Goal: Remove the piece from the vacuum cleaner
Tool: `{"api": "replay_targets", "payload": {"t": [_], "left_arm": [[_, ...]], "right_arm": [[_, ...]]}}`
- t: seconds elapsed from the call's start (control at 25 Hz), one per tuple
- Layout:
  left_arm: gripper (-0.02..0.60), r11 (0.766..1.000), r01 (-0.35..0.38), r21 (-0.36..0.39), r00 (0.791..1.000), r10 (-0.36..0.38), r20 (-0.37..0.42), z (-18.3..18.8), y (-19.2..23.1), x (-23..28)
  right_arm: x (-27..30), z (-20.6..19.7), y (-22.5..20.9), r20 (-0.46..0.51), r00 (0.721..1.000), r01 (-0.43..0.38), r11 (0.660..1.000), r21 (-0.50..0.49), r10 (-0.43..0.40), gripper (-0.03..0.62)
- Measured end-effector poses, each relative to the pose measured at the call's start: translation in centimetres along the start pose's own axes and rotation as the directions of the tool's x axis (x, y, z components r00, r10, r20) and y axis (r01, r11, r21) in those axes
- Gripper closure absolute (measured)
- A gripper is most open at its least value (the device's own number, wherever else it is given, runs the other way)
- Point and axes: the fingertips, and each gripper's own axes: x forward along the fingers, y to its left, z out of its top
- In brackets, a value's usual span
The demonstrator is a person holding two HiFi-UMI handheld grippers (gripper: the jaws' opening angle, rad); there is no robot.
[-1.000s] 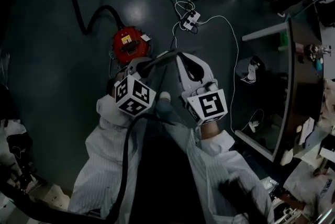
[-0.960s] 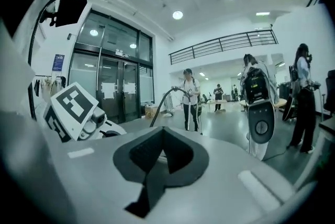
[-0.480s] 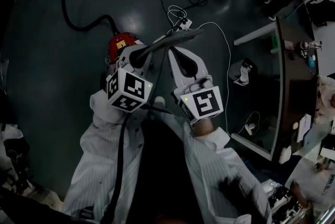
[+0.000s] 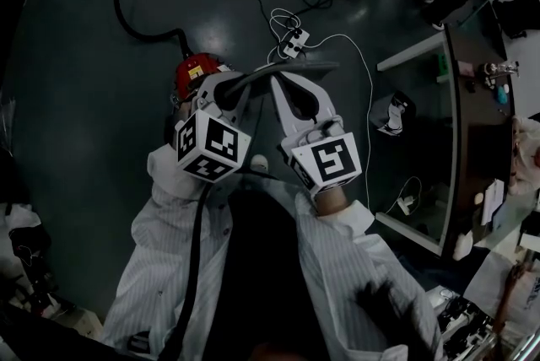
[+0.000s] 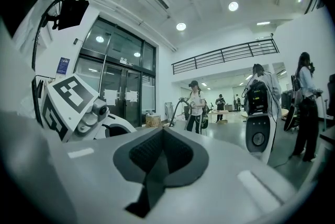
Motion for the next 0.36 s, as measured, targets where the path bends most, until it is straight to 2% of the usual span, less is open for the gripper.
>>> {"api": "replay_targets", "payload": {"t": [0.36], "left_arm": [[0.565, 1.000, -0.010, 0.020, 1.000, 0.010, 0.000, 0.51, -0.28, 0.06]], "right_arm": [[-0.69, -0.42, -0.30, 0.008, 1.000, -0.010, 1.000, 0.014, 0.009, 0.594]]}}
